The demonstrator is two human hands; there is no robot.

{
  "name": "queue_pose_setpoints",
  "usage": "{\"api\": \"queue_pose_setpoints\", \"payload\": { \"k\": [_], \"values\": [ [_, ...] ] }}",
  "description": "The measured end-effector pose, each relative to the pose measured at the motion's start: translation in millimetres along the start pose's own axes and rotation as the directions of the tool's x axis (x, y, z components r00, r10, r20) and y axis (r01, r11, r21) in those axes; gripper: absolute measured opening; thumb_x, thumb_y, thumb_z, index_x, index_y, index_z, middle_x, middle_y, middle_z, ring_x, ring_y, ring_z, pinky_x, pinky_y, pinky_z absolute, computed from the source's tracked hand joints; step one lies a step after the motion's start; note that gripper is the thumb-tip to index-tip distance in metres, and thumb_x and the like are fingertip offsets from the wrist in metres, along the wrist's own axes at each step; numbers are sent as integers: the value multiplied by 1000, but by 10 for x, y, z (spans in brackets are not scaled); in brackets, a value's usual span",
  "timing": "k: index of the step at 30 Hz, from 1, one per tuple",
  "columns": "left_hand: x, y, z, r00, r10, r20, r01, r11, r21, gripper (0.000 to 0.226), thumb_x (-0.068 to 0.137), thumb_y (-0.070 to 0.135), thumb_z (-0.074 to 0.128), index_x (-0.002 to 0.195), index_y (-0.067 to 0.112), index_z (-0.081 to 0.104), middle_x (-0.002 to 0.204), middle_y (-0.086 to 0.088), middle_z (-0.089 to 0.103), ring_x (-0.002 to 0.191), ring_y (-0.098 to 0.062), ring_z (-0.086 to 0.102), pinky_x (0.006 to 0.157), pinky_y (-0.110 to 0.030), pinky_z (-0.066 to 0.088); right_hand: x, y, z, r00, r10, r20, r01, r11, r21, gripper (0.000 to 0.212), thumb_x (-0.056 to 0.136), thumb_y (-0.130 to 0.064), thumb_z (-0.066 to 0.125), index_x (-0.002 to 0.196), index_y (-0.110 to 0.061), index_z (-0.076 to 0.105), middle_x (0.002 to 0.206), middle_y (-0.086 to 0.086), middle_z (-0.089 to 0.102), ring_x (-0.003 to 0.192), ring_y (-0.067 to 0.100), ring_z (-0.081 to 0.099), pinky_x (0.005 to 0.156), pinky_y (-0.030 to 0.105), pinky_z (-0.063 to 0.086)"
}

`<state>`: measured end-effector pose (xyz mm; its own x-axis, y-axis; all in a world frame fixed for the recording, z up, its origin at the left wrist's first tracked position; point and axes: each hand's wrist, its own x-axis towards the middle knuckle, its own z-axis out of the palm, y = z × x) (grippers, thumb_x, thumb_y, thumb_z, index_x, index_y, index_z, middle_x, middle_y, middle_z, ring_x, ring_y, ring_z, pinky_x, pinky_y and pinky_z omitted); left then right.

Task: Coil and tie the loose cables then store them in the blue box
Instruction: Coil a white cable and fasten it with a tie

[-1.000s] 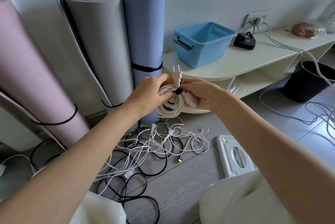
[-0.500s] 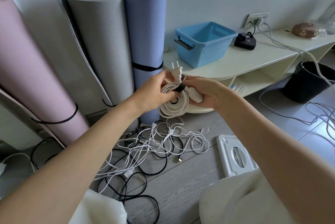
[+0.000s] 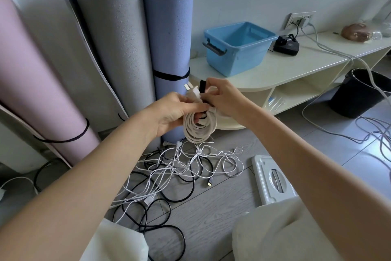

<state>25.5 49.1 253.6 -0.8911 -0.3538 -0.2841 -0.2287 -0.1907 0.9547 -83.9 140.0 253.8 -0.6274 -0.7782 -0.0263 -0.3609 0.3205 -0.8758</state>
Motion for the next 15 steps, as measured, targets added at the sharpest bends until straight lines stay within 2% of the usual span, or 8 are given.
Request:
{"api": "queue_pose_setpoints", "payload": {
  "k": [1, 3, 5, 7, 9, 11, 13, 15],
  "values": [
    [3, 5, -8, 1000, 10, -13, -10, 1000, -3, 5, 83, 0, 63, 80, 3, 62, 51, 4, 62, 47, -3, 58, 58, -14, 51, 8, 5, 1, 999, 5, -40, -4, 1000, 24, 24, 89, -7, 58, 70, -17, 48, 45, -9, 51, 37, 1, 41, 38, 13, 31],
    [2, 21, -22, 998, 61, -30, -61, 998, 8, 8, 83, -1, 62, 80, 6, 60, 53, 6, 63, 48, -2, 59, 60, -13, 51, 15, 1, -33, 990, 105, -92, -83, 974, 212, 23, 90, -8, 58, 69, -15, 50, 59, 1, 55, 47, 9, 49, 44, 18, 38],
    [-2, 30, -17, 989, 142, -51, -140, 989, 40, 11, 82, -2, 63, 84, 8, 60, 64, 3, 63, 52, 0, 59, 61, -11, 49, 16, -9, -70, 977, 209, -31, -179, 895, 410, 22, 90, -5, 56, 69, -11, 51, 64, 5, 55, 52, 11, 53, 47, 21, 45],
    [7, 13, 7, 975, 213, -59, -207, 975, 85, 15, 81, -4, 64, 90, 7, 60, 77, -1, 62, 60, -1, 59, 63, -10, 48, 19, -2, -89, 963, 267, 38, -251, 833, 493, 21, 90, -2, 55, 69, -8, 53, 67, 8, 55, 53, 13, 55, 54, 27, 47],
    [26, -7, 19, 965, 253, -76, -244, 964, 110, 22, 79, -8, 64, 94, 8, 60, 83, -2, 61, 68, -3, 57, 65, -9, 47, 30, 21, -82, 949, 305, 72, -293, 781, 552, 22, 91, 0, 51, 70, -8, 53, 66, 9, 53, 46, 12, 54, 50, 26, 45],
    [33, -8, 2, 958, 266, -109, -255, 961, 109, 29, 78, -12, 63, 90, 14, 62, 81, 1, 62, 65, 2, 58, 64, -8, 47, 22, 34, -39, 940, 329, 90, -319, 754, 574, 24, 93, 2, 46, 73, -9, 52, 65, 9, 51, 44, 11, 52, 42, 19, 45],
    [43, -3, -12, 964, 245, -105, -237, 968, 85, 33, 78, -15, 62, 94, 13, 63, 82, 2, 64, 65, 3, 60, 67, -9, 49, 29, 49, -4, 943, 323, 85, -315, 773, 551, 24, 93, 3, 45, 74, -10, 52, 68, 9, 50, 51, 12, 51, 42, 17, 46],
    [51, -13, -26, 974, 205, -91, -200, 978, 66, 40, 77, -17, 61, 110, 6, 60, 90, -5, 64, 74, -5, 60, 75, -15, 50, 25, 51, -3, 949, 311, 40, -293, 832, 472, 26, 91, 1, 50, 68, -10, 50, 65, 7, 49, 50, 9, 48, 42, 15, 43]
  ]
}}
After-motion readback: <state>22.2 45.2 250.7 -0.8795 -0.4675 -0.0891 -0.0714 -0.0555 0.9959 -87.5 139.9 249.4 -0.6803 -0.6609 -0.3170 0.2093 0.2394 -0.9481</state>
